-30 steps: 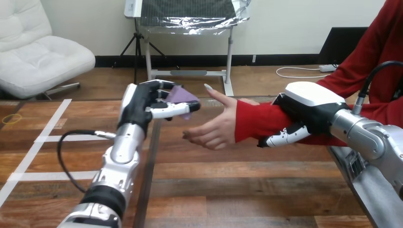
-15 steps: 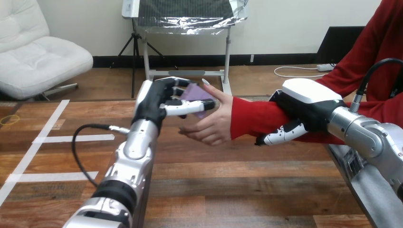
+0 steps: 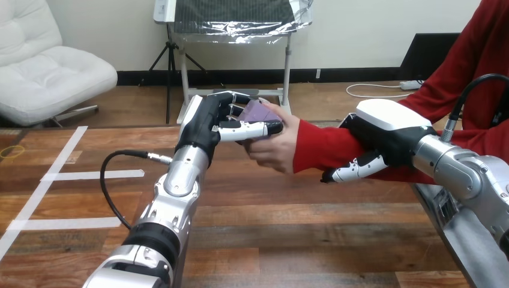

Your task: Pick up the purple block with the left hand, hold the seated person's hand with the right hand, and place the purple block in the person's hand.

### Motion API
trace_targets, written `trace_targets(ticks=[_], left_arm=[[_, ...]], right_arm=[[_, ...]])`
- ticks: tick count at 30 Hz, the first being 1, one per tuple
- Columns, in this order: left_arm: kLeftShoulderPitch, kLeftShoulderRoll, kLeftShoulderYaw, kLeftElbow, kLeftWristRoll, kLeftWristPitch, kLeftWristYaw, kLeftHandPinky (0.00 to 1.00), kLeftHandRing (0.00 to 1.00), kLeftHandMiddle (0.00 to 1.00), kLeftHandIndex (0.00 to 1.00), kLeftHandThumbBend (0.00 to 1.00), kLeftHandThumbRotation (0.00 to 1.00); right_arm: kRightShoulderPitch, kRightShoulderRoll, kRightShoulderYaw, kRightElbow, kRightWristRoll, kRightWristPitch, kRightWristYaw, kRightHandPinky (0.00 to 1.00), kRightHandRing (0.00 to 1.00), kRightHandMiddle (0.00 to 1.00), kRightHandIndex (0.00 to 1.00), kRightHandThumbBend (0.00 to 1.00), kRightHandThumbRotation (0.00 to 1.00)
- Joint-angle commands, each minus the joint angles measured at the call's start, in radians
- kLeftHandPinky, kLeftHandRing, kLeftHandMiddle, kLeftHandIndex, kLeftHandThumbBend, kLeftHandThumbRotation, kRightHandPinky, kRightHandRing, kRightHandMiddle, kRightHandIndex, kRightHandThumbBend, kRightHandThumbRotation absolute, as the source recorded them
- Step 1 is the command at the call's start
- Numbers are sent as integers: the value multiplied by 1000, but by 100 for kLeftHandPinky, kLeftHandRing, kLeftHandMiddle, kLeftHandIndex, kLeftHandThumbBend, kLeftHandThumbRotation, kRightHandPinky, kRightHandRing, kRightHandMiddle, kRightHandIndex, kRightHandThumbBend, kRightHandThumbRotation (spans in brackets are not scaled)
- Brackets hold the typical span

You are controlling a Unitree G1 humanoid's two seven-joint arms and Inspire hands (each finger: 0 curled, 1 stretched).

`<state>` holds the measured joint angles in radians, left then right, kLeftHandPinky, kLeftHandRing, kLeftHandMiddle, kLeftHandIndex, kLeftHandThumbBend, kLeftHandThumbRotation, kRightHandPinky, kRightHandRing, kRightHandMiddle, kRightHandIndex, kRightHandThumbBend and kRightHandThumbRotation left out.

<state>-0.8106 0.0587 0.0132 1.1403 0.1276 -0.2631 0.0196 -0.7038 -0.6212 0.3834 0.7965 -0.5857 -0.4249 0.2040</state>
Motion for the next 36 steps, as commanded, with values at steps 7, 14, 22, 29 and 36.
trace_targets(ticks=[7,14,22,29,36], left_arm=[[-100,-47,-11,-2,-7,-25,-16,35,37,41,40,77,0],[-99,-58,-17,-9,-5,-15,-21,35,37,41,40,78,0],[-97,-66,-23,-18,-1,-9,-24,36,38,42,40,77,0],[-94,-69,-27,-23,1,-5,-33,36,39,42,41,77,0],[-88,-70,-27,-28,0,-5,-43,36,38,42,41,76,0]], right_arm=[[-80,52,-16,-69,9,2,-15,32,35,39,41,74,46],[-81,60,-16,-69,9,10,-17,29,32,37,38,75,47],[-84,66,-15,-66,8,16,-18,26,29,33,34,75,47],[-83,71,-18,-63,4,16,-26,25,29,33,33,76,47],[-80,70,-20,-64,7,17,-24,24,28,32,33,76,47]])
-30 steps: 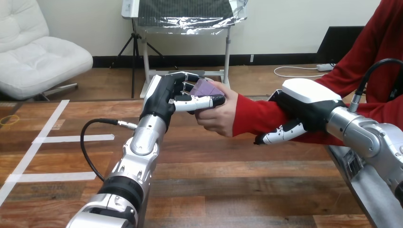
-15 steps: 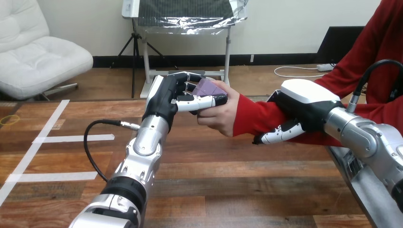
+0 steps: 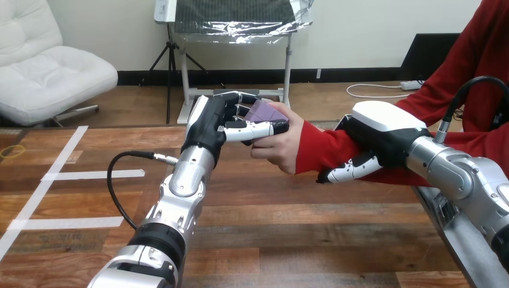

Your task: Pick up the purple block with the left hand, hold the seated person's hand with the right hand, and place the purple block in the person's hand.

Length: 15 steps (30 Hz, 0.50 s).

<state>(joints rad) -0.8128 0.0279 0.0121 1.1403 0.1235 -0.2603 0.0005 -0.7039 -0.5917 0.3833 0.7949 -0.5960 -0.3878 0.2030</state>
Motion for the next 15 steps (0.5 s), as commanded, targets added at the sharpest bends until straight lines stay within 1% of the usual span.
trace_targets(ticks=[1,9,12,13,15], left_arm=[[-85,-39,-27,-28,4,-7,-26,36,38,42,41,76,0],[-80,-38,-26,-29,2,-1,-38,37,39,42,41,75,0],[-77,-35,-26,-28,-2,-9,-58,38,40,43,42,72,0],[-77,-32,-25,-29,-7,-5,-76,38,41,44,43,72,0],[-77,-29,-24,-29,-13,0,-97,40,45,47,45,71,0]], right_arm=[[-78,40,-21,-63,18,-20,-23,25,28,33,33,75,47],[-71,35,-24,-64,21,-25,-24,26,30,35,36,75,46],[-71,31,-21,-63,16,-24,-22,28,32,36,37,74,47],[-70,29,-21,-67,15,-21,-20,28,32,37,38,74,47],[-69,28,-21,-71,15,-18,-17,29,33,37,38,74,47]])
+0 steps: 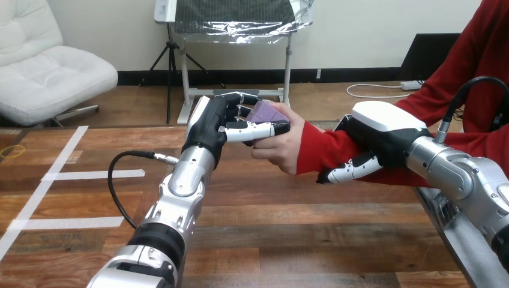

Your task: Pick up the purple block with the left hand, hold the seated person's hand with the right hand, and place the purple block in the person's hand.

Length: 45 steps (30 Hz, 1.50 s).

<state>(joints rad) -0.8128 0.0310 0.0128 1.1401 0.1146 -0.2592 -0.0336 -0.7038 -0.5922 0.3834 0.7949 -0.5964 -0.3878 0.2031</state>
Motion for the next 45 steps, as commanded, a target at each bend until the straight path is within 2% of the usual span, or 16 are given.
trace_targets(ticks=[1,4,5,10,13,19,24,31,36,37,41,45], left_arm=[[-77,-29,-25,-29,-7,4,-77,41,46,48,46,70,0],[-77,-25,-21,-29,-17,15,-103,45,53,54,52,71,0],[-76,-25,-18,-30,-23,19,-110,47,57,59,58,73,5],[-71,-15,-20,-40,-28,23,-134,53,67,69,67,76,19],[-67,-9,-22,-46,-27,21,-140,58,75,77,73,76,35],[-57,-3,-14,-57,-30,16,-135,61,80,82,78,72,53],[-45,8,-17,-71,-21,5,-124,65,82,83,80,73,68],[-20,27,-22,-100,-9,-16,-114,68,82,83,80,72,74],[-3,37,-18,-120,-11,-24,-127,71,83,84,80,73,74],[3,40,-16,-128,-13,-27,-130,71,83,84,80,73,74],[23,46,-9,-154,-21,-38,-139,74,85,85,80,71,72],[45,47,2,-183,-35,-47,-144,76,85,85,79,69,70]], right_arm=[[-68,28,-21,-71,14,-18,-18,29,33,37,38,74,47],[-66,26,-20,-70,14,-21,-18,29,34,38,39,73,47],[-66,25,-20,-70,14,-21,-16,30,34,39,40,73,47],[-63,23,-22,-68,17,-25,-15,31,35,40,41,73,47],[-60,20,-22,-67,18,-29,-16,30,34,39,40,73,46],[-54,18,-30,-54,35,-56,-17,29,33,38,38,73,45],[-50,14,-31,-49,43,-67,-12,28,32,36,36,74,44],[-43,7,-34,-55,60,-53,31,28,32,37,36,77,45],[-36,-1,-34,-73,70,-29,72,28,32,39,42,85,47],[-34,-3,-33,-82,70,-11,89,28,33,40,43,86,47],[-26,-9,-34,-104,73,24,131,32,39,47,52,96,51],[-16,-17,-40,-118,83,36,162,36,45,52,58,98,53]])
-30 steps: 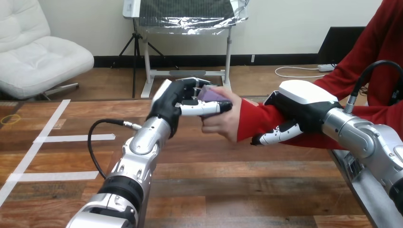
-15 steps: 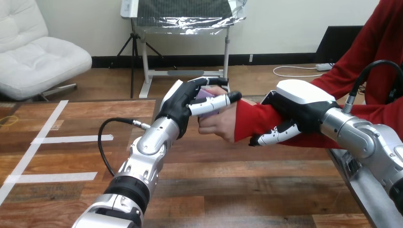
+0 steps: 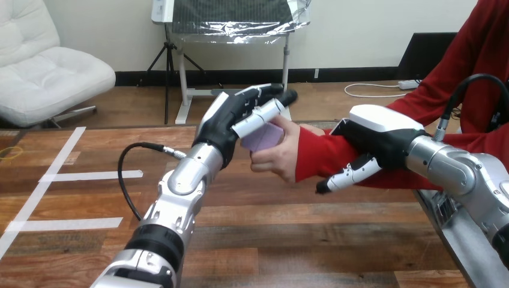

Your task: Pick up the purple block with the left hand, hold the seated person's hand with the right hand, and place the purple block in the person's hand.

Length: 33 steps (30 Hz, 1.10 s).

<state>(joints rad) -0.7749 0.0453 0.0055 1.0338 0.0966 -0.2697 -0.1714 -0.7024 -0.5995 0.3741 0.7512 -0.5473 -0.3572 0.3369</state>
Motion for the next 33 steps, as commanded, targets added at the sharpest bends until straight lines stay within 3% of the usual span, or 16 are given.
trace_targets(ticks=[1,5,14,21,25,33], left_arm=[[16,35,10,-90,-18,-39,-6,76,85,85,79,69,70],[41,43,8,-129,-17,-35,-5,77,84,84,78,68,69],[107,48,20,-229,-37,-23,-1,78,83,84,77,69,68],[159,54,23,-310,-36,-8,10,76,82,83,77,67,69],[207,62,27,-376,-38,2,12,75,81,83,76,65,69],[271,67,34,-456,-55,5,7,73,80,81,75,60,68]], right_arm=[[-13,-13,-34,-84,39,16,45,37,47,53,59,99,53],[0,-21,-42,-108,53,40,86,47,58,63,67,100,54],[27,-42,-52,-147,73,53,137,61,72,74,76,100,57],[42,-57,-56,-165,84,58,164,68,78,79,80,100,60],[59,-71,-55,-202,74,88,184,74,83,84,84,100,63],[77,-83,-62,-224,77,93,194,74,86,87,88,100,67]])
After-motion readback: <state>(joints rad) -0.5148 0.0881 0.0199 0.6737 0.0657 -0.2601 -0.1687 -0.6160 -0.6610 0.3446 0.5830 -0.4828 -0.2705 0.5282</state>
